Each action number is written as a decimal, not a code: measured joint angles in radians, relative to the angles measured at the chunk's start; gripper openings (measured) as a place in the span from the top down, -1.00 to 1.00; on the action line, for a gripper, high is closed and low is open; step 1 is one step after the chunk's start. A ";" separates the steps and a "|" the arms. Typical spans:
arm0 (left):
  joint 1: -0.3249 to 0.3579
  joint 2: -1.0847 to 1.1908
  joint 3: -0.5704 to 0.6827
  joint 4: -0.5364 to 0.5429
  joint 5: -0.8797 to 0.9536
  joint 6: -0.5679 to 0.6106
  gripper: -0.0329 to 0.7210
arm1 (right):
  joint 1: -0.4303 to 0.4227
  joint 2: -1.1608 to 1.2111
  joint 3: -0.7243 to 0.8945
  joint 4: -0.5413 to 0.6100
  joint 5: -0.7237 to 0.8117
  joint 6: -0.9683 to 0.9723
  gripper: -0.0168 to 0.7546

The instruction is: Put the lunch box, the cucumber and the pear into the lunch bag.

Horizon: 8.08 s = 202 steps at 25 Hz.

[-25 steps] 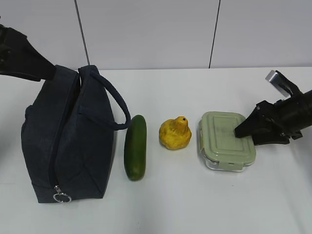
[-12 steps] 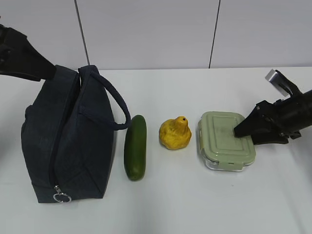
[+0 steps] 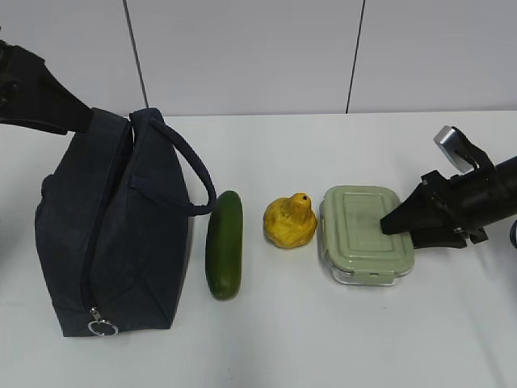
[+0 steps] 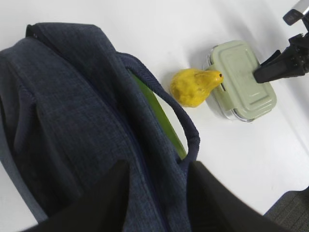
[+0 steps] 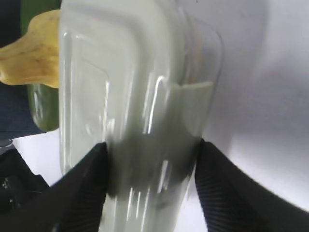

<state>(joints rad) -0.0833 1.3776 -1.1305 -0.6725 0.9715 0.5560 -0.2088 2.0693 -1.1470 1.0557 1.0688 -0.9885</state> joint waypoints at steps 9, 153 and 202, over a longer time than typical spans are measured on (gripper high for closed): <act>0.000 0.000 0.000 0.000 0.000 0.000 0.27 | 0.000 0.000 -0.002 0.006 0.010 0.001 0.13; -0.126 -0.037 0.108 0.104 -0.096 -0.110 0.87 | 0.765 0.039 -0.373 0.123 -0.325 0.404 0.13; -0.022 -0.025 0.108 0.127 -0.088 -0.110 0.87 | 0.662 -0.039 -0.521 -1.003 -0.029 0.882 -0.15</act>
<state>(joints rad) -0.1052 1.3522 -1.0229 -0.5450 0.8839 0.4463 0.4534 2.0298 -1.6678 0.0528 1.0401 -0.1063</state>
